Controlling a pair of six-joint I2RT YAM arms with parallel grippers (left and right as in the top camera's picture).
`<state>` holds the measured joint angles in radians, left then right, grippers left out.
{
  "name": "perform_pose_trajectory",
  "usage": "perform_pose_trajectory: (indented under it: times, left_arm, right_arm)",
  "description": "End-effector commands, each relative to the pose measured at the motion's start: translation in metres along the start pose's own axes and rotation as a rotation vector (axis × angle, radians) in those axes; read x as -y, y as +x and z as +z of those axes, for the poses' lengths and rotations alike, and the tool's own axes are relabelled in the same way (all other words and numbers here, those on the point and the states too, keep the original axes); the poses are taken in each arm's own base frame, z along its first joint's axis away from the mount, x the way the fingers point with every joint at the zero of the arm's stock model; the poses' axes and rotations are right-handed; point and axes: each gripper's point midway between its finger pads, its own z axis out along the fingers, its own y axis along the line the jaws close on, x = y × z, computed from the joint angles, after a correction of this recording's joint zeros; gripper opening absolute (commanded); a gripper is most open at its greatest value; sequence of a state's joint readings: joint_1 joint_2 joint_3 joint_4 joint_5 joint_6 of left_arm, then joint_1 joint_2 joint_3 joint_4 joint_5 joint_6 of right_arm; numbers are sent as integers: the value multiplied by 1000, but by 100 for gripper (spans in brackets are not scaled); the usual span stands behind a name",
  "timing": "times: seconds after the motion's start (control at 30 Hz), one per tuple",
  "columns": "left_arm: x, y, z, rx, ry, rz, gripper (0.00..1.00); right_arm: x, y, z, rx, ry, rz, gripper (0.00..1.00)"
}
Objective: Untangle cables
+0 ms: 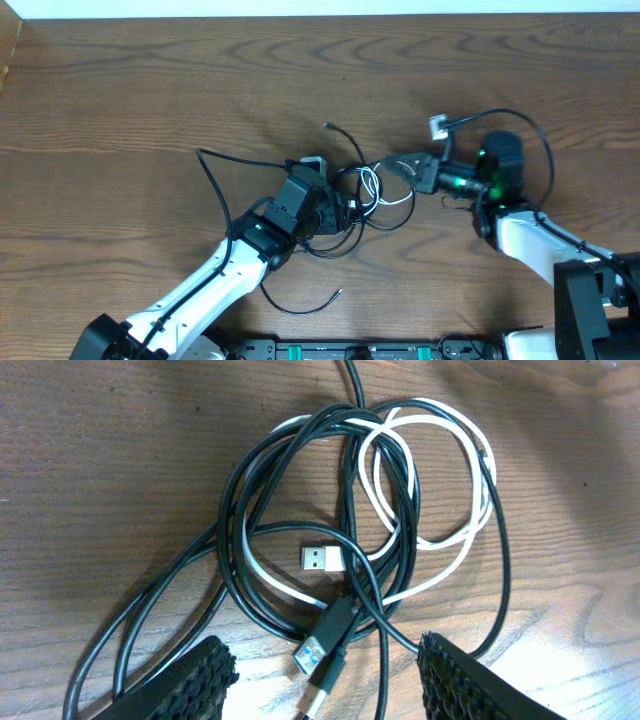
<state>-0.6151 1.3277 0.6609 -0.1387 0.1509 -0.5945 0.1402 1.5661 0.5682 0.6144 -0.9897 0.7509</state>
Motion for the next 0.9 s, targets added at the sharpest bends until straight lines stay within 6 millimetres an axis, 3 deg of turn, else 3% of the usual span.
perform_pose_trajectory:
  times: [0.0,0.1,0.13,0.17,0.2,0.27,0.4,0.53,0.73,0.87]
  left_arm:
    - [-4,-2,1,5,-18,8,61]
    - [-4,-2,1,5,-18,8,63]
    - [-4,-2,1,5,-18,8,63]
    - [-4,-2,1,5,-18,8,63]
    - [-4,-2,1,6,-18,9,64]
    - [-7,-4,1,18,-36,9,64]
    - [-25,-14,-1,76,-131,-23,64]
    - [-33,-20,-3,97,-153,-64,65]
    - [-37,-20,-3,94,-163,-73,65]
    - [-39,-17,-3,83,-172,-73,65]
  right_arm:
    - [-4,-13,-11,21,-42,88,1]
    - [1,-16,-15,31,-30,95,1]
    - [2,-13,-15,22,-26,87,6]
    - [4,-8,-13,8,-19,79,18]
    - [7,0,-10,-20,-6,73,32]
    - [18,21,-3,-74,50,89,36]
    - [61,71,10,-162,349,152,44]
    - [47,93,32,-217,352,75,52]
    - [64,100,36,-162,527,51,51]
    - [66,98,38,-142,555,24,49]
